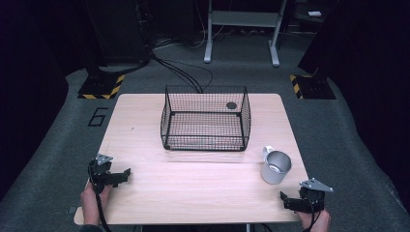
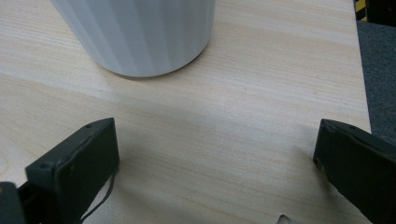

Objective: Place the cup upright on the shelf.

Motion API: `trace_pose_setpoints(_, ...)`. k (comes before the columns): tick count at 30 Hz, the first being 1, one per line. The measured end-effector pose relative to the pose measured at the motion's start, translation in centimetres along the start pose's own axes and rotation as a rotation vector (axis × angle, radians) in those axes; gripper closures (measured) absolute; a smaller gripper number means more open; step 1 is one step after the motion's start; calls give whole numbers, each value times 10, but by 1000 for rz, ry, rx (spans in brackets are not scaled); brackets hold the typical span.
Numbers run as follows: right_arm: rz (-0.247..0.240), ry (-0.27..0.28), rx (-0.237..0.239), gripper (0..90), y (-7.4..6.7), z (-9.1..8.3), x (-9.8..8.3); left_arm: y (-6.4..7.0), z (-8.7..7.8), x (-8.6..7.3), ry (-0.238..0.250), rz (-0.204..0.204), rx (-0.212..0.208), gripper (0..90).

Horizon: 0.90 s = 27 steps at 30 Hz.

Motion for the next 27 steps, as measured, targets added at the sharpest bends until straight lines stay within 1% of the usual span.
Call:
trace_pose_setpoints(2, -9, -5, -2, 0, 1, 0, -1, 0, 0, 0, 0, 0, 0, 4)
trace_pose_setpoints(6, -5, -11, -6, 0, 2, -1, 0, 0, 0, 0, 0, 0, 0, 4)
trace_pose_setpoints(9, -14, -3, -7, 0, 2, -1, 1, 0, 0, 0, 0, 0, 0, 4)
trace_pose_setpoints(10, -9, -10, -4, 0, 2, -1, 1, 0, 0, 0, 0, 0, 0, 4)
trace_pose_setpoints(12, -2, 6, -4, 0, 0, -2, 5, 0, 0, 0, 0, -1, 0, 4)
trace_pose_setpoints(17, -14, 21, 8, 0, -3, -5, 12, 0, 0, 0, 0, 0, 0, 4)
trace_pose_setpoints(19, -11, 46, 21, 0, -6, -7, 22, 0, 0, 0, 0, 0, 0, 4)
trace_pose_setpoints(21, -6, 62, 26, 0, -7, -8, 27, 0, 0, 0, 1, 0, 0, 4)
trace_pose_setpoints(24, -12, 71, 38, 0, -10, -10, 35, 0, 0, 0, 0, 0, 0, 4)
trace_pose_setpoints(25, -24, 84, 44, 0, -10, -9, 39, 0, 0, 0, 0, 0, 0, 4)
trace_pose_setpoints(26, -24, 84, 44, 0, -10, -9, 39, 0, 0, 0, 0, 0, 0, 4)
trace_pose_setpoints(27, -20, 99, 47, 0, -12, -9, 45, 0, 0, 0, 0, 0, 0, 4)
Point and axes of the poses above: each handheld gripper's, and its own axes: z roughly forward along the jaws, x roughly out of its top, y roughly to its right, the point moved 9 cm from there along z, roughly forward along the jaws, and after that the axes turned 15 degrees about -z, right-handed, at the moved point
